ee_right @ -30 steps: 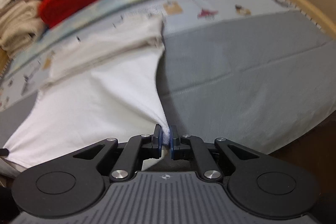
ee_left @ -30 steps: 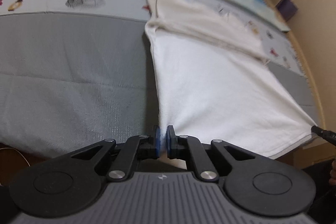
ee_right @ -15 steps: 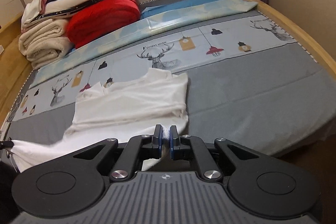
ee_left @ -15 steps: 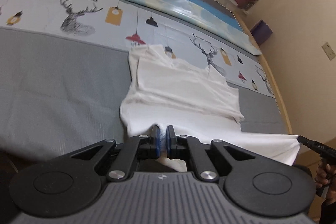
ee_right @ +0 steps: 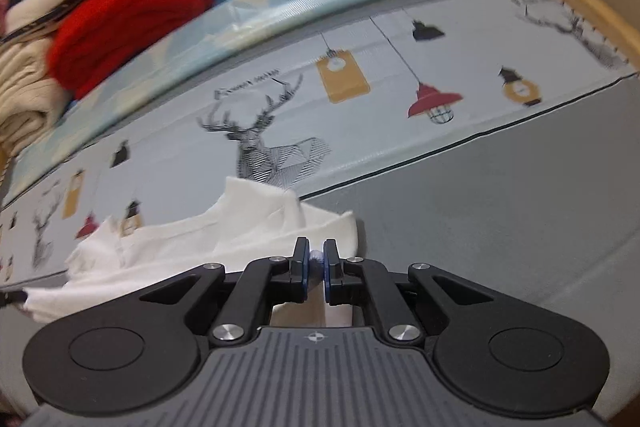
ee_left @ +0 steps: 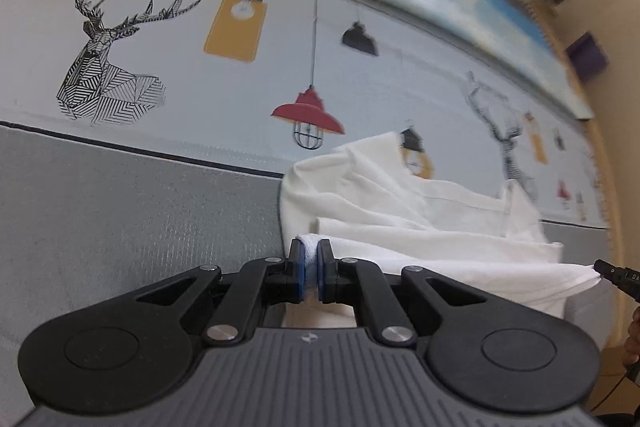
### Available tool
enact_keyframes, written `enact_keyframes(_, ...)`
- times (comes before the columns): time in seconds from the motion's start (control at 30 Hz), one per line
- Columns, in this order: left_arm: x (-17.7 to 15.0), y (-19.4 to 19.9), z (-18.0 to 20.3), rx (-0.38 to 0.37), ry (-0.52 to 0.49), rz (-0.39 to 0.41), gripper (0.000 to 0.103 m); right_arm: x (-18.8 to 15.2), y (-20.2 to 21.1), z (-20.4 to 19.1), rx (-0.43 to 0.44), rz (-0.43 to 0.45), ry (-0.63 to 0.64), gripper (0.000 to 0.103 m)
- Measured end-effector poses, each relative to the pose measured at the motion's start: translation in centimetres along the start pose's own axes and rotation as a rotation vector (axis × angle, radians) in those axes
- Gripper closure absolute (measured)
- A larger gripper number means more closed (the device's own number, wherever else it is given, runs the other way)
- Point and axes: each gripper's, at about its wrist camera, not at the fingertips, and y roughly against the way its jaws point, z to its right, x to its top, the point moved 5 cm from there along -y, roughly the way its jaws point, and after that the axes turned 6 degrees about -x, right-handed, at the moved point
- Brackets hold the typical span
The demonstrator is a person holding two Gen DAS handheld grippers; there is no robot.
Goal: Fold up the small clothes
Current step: 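Lift the hem with both grippers and fold it toward the collar, then open both grippers and pinch the folded shirt edge again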
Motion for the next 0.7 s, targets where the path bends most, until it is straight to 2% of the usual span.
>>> enact_keyframes(0.07,1.0,-0.8,0.4,-0.005,-0.016,0.01,0.097,0.1,-2.9,-0.2,-0.03,-0.045,-0.004,0.096)
enact_keyframes(0.2,2.9,-2.6,0.0,0.001,0.011,0.002,0.096,2.4,-5.6,-0.7,-0.029,-0.039,0.003,0.097)
enact_keyframes(0.3,4.3,-3.6,-1.5,0.007,0.096,-0.001,0.094,3.5,-7.4,0.8,-0.03,-0.064,-0.092,0.097)
enact_keyframes(0.37,5.1,-3.6,-2.6,0.026,0.155,0.003,0.093,4.3,-8.0,1.5,-0.049,-0.037,-0.142,0.098)
enact_keyframes(0.43,5.6,-3.2,-3.3,-0.001,0.198,0.017,0.093,5.2,-8.3,2.5,-0.082,0.001,-0.174,0.095)
enact_keyframes(0.5,5.9,-2.7,-3.0,-0.032,0.167,0.021,0.091,5.6,-8.5,3.4,-0.07,0.01,-0.197,0.095)
enact_keyframes(0.6,5.8,-2.0,-2.4,-0.052,0.095,0.013,0.081,5.2,-8.4,3.5,-0.018,-0.002,-0.165,0.095)
enact_keyframes(0.7,5.0,-1.9,-2.4,-0.031,0.036,-0.016,0.08,4.6,-7.7,3.6,0.026,-0.002,-0.114,0.094)
